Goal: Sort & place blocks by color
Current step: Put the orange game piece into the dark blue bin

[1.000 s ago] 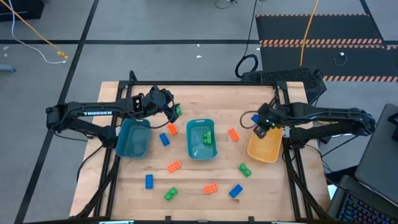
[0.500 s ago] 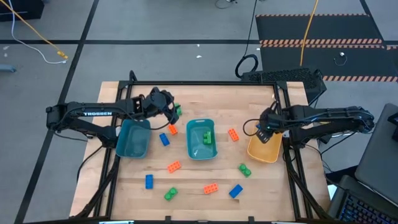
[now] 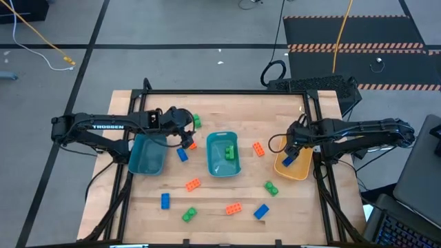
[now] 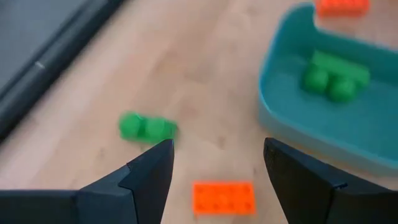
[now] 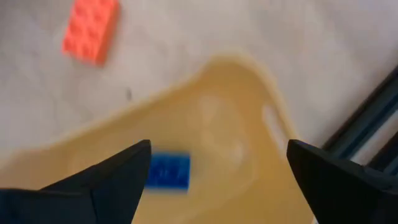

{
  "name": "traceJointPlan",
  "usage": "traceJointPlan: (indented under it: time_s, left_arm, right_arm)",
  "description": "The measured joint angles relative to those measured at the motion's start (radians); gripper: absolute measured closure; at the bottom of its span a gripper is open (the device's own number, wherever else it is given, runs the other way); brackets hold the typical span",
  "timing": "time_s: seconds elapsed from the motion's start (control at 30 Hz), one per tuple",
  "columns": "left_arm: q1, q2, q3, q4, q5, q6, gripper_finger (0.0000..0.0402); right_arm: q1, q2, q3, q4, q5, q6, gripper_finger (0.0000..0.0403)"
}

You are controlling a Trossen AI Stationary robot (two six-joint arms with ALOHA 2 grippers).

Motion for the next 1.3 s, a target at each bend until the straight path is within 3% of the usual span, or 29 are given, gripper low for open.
traceJointPlan:
  time_s: [0.13, 0.33, 0.57, 0.73, 0.93, 1.2, 1.3]
  left_arm:
    - [0.0, 0.031, 0.0, -0.07, 0.01, 0.042, 0.0151]
    - [-0.033, 0.146, -0.001, -0.137, 0.052, 0.208, 0.0151]
    - [-0.171, 0.172, 0.0, -0.122, -0.026, 0.55, 0.0151]
    - [-0.203, 0.167, 0.001, -0.136, -0.073, 0.55, 0.015]
    - [-0.136, 0.239, 0.018, -0.211, -0.047, 0.577, 0.0125]
    - [-0.046, 0.434, 0.258, -0.418, -0.062, 0.558, 0.0076]
    - [-0.022, 0.486, 0.322, -0.446, -0.017, 0.595, 0.007]
  right_arm:
    - [-0.023, -0.013, 0.0, 0.185, 0.132, -0.156, 0.0041]
    - [-0.058, -0.045, 0.0, 0.628, 0.265, -0.451, 0.0042]
    - [-0.062, -0.085, 0.0, 0.997, 0.35, -0.724, 0.0042]
    - [-0.062, -0.089, 0.0, 1.059, 0.348, -0.798, 0.0042]
    - [-0.062, -0.072, -0.017, 1.071, 0.344, -0.802, 0.0042]
    - [-0.062, -0.084, -0.12, 1.18, 0.347, -0.846, 0.0042]
    - [-0.062, -0.097, -0.128, 1.199, 0.346, -0.851, 0.0042]
